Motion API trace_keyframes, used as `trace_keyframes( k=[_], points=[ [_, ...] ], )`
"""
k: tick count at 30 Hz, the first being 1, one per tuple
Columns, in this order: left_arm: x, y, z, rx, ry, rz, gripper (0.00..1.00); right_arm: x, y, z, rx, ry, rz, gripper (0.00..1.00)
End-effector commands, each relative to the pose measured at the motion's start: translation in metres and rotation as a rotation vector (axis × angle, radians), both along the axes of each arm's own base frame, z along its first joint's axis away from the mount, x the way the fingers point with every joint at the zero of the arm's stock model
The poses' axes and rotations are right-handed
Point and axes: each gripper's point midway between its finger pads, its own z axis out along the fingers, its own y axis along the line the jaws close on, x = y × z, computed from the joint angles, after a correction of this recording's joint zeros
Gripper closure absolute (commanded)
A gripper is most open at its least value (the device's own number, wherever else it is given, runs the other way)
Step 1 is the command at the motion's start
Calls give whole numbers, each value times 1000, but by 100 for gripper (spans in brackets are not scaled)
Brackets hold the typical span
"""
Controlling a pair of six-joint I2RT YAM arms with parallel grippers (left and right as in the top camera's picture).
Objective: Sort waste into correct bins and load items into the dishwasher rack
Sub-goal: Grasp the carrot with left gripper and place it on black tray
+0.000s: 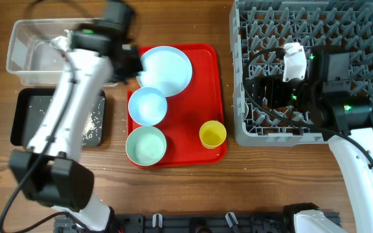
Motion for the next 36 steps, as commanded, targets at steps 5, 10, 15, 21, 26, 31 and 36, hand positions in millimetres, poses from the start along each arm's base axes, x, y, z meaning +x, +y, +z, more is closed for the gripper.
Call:
trace_keyframes(
  k=[5,10,15,21,26,31,36],
  points=[
    [-47,239,-5,-6,77,824,96,5,-1,7,3,-16,-14,0],
    [-79,263,-62,-45,159,1079,96,8,-1,9,6,-33,-14,0],
    [-90,253,-124,-76,172,1218,96,8,-1,9,5,-31,-14,0],
    [-97,249,-156,-82,156,1238,88,8,-1,9,6,-31,-14,0],
    [-98,248,-157,-82,156,1237,62,8,-1,9,6,-32,-14,0],
    [-90,247,-154,-97,139,1173,52,8,-1,10,6,-34,-14,0],
    [-50,214,-90,-287,-19,811,49,8,-1,9,5,-33,-14,0]
  ],
)
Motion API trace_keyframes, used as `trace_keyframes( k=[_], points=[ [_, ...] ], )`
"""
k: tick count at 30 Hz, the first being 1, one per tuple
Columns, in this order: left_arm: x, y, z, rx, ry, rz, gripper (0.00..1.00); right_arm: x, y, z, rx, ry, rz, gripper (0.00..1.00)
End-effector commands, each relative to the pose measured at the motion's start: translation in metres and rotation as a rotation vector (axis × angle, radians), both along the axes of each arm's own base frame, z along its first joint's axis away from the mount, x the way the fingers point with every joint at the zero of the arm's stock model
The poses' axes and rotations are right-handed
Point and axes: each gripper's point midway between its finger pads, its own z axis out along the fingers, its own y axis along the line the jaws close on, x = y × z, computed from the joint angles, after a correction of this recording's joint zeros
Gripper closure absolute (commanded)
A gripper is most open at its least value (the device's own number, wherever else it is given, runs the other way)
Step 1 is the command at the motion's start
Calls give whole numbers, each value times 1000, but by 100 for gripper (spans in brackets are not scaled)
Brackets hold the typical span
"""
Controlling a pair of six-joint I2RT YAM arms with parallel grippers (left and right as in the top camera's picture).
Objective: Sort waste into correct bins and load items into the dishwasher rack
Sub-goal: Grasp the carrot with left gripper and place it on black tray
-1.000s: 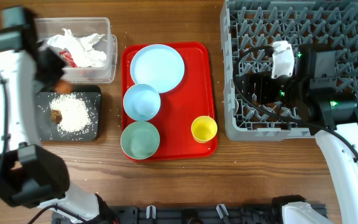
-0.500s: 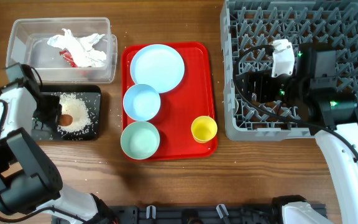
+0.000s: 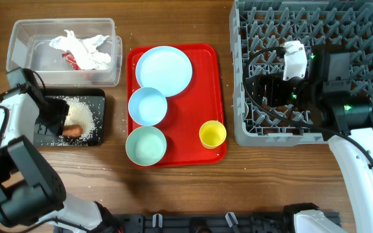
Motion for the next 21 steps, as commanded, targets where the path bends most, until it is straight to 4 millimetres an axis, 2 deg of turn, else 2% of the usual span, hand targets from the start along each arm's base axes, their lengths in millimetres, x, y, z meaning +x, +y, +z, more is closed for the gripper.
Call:
trace_keyframes(
  k=[1,2,4,7,10,13,14,18,21],
  points=[
    [32,-28,68,-13,-248,-278,48,5,-1,6,4,-13,-14,0],
    [35,-41,89,16,-306,-359,46,5,-1,6,4,-13,-14,1],
    [39,-64,115,61,-373,-473,43,5,-1,6,4,-13,-14,0],
    [43,-119,141,95,-452,-684,39,5,-1,6,4,-12,-14,0],
    [42,-167,142,69,-462,-822,37,5,-1,6,4,-13,-14,0],
    [36,-223,143,55,-482,-1013,37,4,-1,6,4,-9,-14,0],
    [29,-248,143,56,-486,-1103,38,3,-1,5,4,-5,-15,0],
    [19,-287,137,77,-478,-1220,45,3,-1,5,5,-4,-15,0],
    [19,-326,117,48,-465,-1318,45,3,-1,5,4,-4,-16,0]
  ],
)
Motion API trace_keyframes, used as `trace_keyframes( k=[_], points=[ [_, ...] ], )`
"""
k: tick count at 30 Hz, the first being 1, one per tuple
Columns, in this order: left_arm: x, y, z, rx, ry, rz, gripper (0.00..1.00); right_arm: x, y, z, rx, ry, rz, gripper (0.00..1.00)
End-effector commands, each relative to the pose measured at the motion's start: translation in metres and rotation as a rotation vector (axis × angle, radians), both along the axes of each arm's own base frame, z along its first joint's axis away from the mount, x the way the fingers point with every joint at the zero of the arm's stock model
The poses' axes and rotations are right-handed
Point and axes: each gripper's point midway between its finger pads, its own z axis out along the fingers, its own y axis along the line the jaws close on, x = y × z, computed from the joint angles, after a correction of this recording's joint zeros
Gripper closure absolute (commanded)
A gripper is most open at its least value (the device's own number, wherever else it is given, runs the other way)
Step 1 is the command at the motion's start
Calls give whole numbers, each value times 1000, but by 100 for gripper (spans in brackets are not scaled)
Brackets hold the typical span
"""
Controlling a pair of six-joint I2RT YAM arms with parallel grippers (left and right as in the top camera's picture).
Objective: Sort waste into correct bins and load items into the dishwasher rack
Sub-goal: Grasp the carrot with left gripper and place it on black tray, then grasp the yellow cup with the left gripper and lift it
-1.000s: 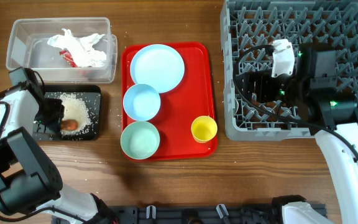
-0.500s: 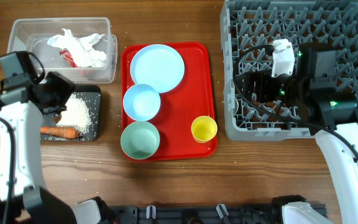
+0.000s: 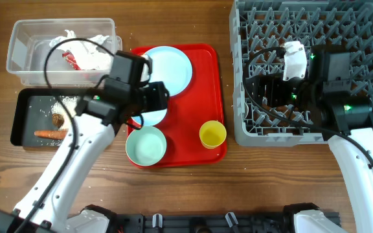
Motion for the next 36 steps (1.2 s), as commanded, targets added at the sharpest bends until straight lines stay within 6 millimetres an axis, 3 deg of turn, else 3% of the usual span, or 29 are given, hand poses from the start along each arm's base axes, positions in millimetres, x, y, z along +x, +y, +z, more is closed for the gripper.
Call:
trace_keyframes(
  k=[1,6,10,12,15,19,22,24,25,29,34,36],
  points=[
    [3,-42,-27,40,16,-117,44,4,-1,6,5,-8,-16,0],
    [-8,-104,-60,52,35,-262,44,4,-1,6,4,-8,-15,0],
    [-24,-118,-100,108,126,-317,48,4,-1,6,3,-9,-14,0],
    [-31,-121,-115,131,164,-330,56,4,-2,5,-2,-9,-18,0],
    [-42,-108,-130,192,236,-325,72,5,-4,5,-11,-10,-26,0],
    [-33,-105,-124,200,217,-303,69,5,-4,5,-11,-10,-27,0],
    [-9,-104,-87,188,171,-303,64,5,-4,5,-11,-10,-26,0],
    [-6,-106,-68,199,151,-345,61,5,-4,5,-11,-10,-27,0],
    [-15,-111,-64,199,158,-409,60,5,-4,5,-11,-9,-26,0],
    [-54,-114,-81,276,234,-553,60,5,-4,5,-11,-9,-26,0],
    [-78,-101,-110,330,307,-570,61,5,-4,5,-11,-10,-27,0],
    [-79,-99,-116,332,309,-570,67,5,-4,5,-10,-9,-27,0]
  ],
)
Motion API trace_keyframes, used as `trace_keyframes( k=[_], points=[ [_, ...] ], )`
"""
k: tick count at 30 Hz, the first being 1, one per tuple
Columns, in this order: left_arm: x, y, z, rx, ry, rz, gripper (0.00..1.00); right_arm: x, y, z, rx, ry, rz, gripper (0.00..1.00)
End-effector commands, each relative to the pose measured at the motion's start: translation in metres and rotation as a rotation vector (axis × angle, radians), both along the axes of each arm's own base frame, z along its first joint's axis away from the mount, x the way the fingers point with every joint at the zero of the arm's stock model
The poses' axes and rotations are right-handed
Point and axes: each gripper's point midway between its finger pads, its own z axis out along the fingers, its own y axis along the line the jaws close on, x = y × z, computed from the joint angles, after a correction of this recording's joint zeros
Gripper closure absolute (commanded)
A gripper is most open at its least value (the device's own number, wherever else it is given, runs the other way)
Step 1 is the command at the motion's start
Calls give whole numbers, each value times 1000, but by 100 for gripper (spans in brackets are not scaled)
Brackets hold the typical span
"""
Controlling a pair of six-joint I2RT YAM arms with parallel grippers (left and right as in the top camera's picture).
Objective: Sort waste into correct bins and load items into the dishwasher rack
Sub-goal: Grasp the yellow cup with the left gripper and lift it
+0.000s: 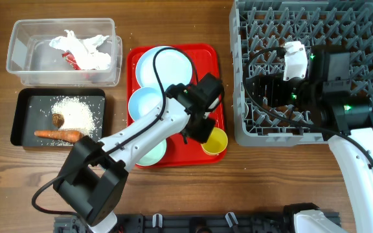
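Note:
On the red tray [207,77] lie a pale blue plate [170,65], a blue bowl [142,107], a green bowl [153,154] partly under my left arm, and a yellow cup [216,140]. My left gripper [201,129] hangs at the cup's left rim; its jaws are too dark to read. The clear bin [24,39] holds crumpled paper [79,48]. The black tray [28,97] holds rice, a carrot [57,135] and a brown lump. My right gripper [261,90] sits low inside the grey dishwasher rack [303,22], with its fingers not distinguishable.
The rack fills the right side of the wooden table, its tines upright all over. A white part of the right arm [294,59] and black cables hang over the rack. The bin and the black tray stand at the far left, beside the red tray.
My left arm has gone from above the blue bowl to the right, and its gripper is now at the yellow cup. The right arm has stayed still. The dishes lie as before.
First my left arm reached over the clear bin and the plate's edge. Then its gripper was at the black tray, by an orange piece on the rice. Later it hung over the blue bowl, the carrot lying in the black tray. Now it is beside the cup.

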Motion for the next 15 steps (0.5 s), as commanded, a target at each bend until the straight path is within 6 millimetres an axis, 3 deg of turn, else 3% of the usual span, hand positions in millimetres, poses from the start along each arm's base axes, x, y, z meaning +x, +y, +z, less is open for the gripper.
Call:
trace_keyframes(
  k=[1,3,7,9,11,12,15],
  points=[
    [-4,3,-14,6,6,-19,74,4,-2,6,1,-11,-16,0],
    [-4,3,-20,1,8,26,96,4,-2,5,1,-6,-16,0],
    [-3,-6,-13,-57,37,91,96,4,-2,6,3,-10,-18,0],
    [-1,-12,7,-153,93,115,96,5,1,8,17,-16,-6,0],
    [15,-7,44,-315,135,178,96,3,10,12,60,-23,33,0],
    [27,0,69,-446,154,221,96,1,18,16,95,-29,67,0],
    [54,20,118,-748,213,289,96,-2,33,27,174,-49,143,0]
  ],
)
